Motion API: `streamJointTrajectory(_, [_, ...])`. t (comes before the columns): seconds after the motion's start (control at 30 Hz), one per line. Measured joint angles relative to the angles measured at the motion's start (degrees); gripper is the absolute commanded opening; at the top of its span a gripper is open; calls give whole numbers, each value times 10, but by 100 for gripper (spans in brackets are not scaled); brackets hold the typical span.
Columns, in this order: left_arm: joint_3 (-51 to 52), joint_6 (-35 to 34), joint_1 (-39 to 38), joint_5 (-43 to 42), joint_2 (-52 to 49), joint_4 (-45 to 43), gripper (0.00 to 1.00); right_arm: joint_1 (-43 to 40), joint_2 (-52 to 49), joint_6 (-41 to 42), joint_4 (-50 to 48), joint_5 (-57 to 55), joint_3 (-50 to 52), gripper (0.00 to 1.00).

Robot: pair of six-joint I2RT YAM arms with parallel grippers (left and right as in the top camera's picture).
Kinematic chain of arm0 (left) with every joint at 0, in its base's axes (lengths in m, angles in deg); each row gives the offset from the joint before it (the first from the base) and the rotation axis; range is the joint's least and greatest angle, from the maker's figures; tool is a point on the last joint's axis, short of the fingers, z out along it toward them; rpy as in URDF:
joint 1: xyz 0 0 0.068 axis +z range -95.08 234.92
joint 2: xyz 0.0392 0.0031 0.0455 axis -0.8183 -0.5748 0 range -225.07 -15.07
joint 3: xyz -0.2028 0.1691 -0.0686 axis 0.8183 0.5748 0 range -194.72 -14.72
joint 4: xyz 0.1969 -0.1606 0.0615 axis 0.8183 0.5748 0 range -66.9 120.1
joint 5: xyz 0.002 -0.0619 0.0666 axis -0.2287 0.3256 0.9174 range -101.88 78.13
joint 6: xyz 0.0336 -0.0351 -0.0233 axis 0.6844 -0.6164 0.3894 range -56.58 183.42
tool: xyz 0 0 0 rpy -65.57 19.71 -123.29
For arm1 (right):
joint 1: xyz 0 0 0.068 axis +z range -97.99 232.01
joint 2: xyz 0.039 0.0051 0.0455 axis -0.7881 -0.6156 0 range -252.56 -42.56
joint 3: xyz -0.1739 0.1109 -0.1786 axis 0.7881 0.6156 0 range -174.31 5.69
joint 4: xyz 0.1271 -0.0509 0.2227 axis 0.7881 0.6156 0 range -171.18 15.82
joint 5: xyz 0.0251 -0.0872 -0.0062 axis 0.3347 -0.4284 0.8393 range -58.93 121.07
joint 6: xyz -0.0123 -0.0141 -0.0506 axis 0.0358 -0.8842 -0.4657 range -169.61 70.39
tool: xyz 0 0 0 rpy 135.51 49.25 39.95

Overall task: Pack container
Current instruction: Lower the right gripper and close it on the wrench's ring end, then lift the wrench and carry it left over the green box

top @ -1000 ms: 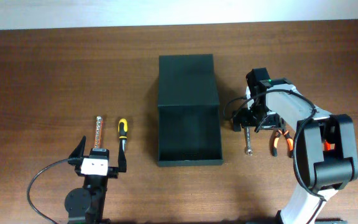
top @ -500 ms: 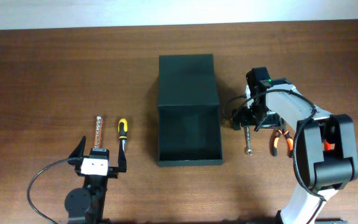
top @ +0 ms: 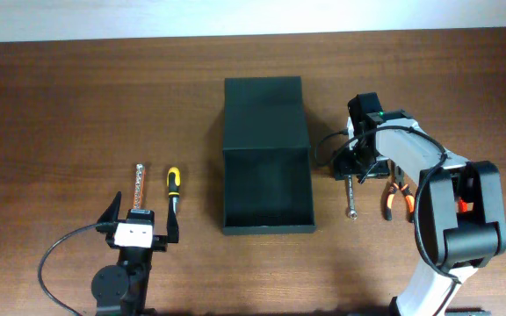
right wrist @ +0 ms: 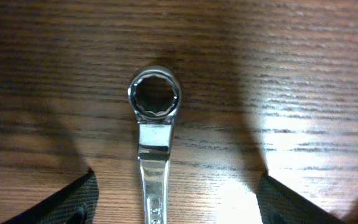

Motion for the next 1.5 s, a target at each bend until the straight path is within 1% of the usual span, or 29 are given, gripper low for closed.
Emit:
streamJointTrajectory(0.07, [0, 0, 0, 0, 0, 0, 99, 0, 0, 0, 0, 0, 0, 59])
streamJointTrajectory(0.13, [0, 0, 0, 0, 0, 0, 99, 0, 0, 0, 1, 0, 0, 49])
streamJointTrajectory(0.2, [0, 0, 0, 0, 0, 0, 99, 0, 0, -1, 2, 0, 0, 43])
streamJointTrajectory(0.23, [0, 0, 0, 0, 0, 0, 99, 0, 0, 1, 2, 0, 0, 37])
streamJointTrajectory(0.27, [0, 0, 0, 0, 0, 0, 99, 0, 0, 1, 2, 0, 0, 34])
streamJointTrajectory(0.37, [0, 0, 0, 0, 0, 0, 99, 0, 0, 0, 2, 0, 0, 32])
streamJointTrajectory(0.6, [0, 0, 0, 0, 0, 0, 99, 0, 0, 10, 2, 0, 0, 17])
streamJointTrajectory(0.7, [0, 0, 0, 0, 0, 0, 99, 0, 0, 13, 2, 0, 0, 5])
streamJointTrajectory(1.0, [0, 0, 0, 0, 0, 0, 99, 0, 0, 14, 6, -1, -2, 4])
streamJointTrajectory(1.17, [0, 0, 0, 0, 0, 0, 99, 0, -8, 15, 62, -1, -40, 4])
streamJointTrajectory(1.27, [0, 0, 0, 0, 0, 0, 99, 0, -12, 14, 123, -1, -113, 4])
streamJointTrajectory(1.37, [0, 0, 0, 0, 0, 0, 99, 1, -14, 11, 184, -1, -210, 4])
streamJointTrajectory(1.5, [0, 0, 0, 0, 0, 0, 99, 18, -11, -37, 284, 8, -385, 4])
